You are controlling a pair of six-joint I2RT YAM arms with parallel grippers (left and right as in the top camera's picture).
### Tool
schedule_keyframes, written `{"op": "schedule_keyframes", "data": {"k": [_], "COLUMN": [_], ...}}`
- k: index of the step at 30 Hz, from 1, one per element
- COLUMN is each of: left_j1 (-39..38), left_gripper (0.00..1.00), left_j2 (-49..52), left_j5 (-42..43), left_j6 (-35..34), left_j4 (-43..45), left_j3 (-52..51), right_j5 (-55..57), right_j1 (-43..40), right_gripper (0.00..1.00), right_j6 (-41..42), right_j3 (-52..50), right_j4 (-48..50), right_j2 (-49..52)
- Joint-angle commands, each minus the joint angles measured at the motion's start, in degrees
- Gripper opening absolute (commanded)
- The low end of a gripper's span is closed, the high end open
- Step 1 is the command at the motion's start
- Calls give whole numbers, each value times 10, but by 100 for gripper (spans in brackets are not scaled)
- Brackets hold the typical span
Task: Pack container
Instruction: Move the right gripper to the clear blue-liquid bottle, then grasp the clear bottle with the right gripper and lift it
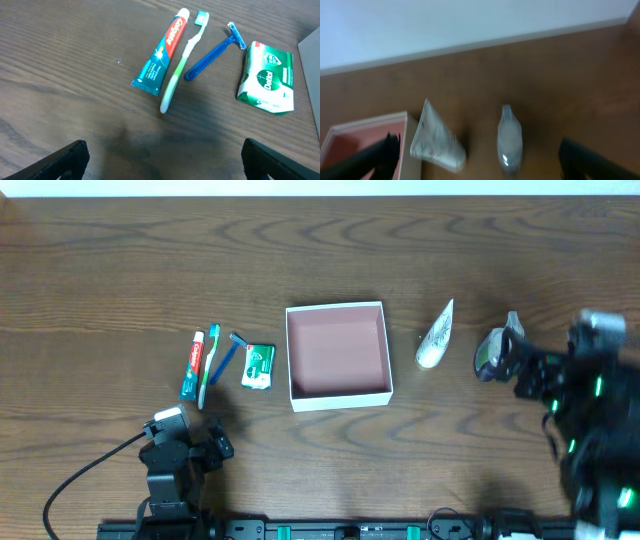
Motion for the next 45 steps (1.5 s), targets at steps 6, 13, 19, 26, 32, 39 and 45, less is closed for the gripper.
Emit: {"op": "schedule_keyframes", "data": {"k": [6, 13, 19, 26, 32, 39, 45], "left_j1": [2, 2, 2, 2, 2, 2, 2], "left_gripper": [98, 98, 98, 98, 98, 98, 98], "left_j2": [-4, -4, -4, -4, -4, -4, -4], "left_j5": [0, 0, 0, 0, 0, 0, 0], "left_j6": [-1, -1, -1, -1, -1, -1, -1], "left_j4": [1, 1, 1, 1, 1, 1, 1], "left_j3": [-7, -7, -7, -7, -7, -7, -7], "right_j5": [-8, -13, -3, 16, 67, 67, 67], "right_j1": [-8, -15, -15, -13, -14, -14, -14], "right_gripper": [99, 93, 86, 73, 69, 67, 65], "right_j6": [-41, -38, -9, -8, -5, -5, -5], "right_j3": [212, 212, 212, 211, 210, 202, 160], "right_j4": [-178, -188, -187, -202, -201, -183, -152], "right_j2": [250, 388, 461, 506, 511, 511, 511]}}
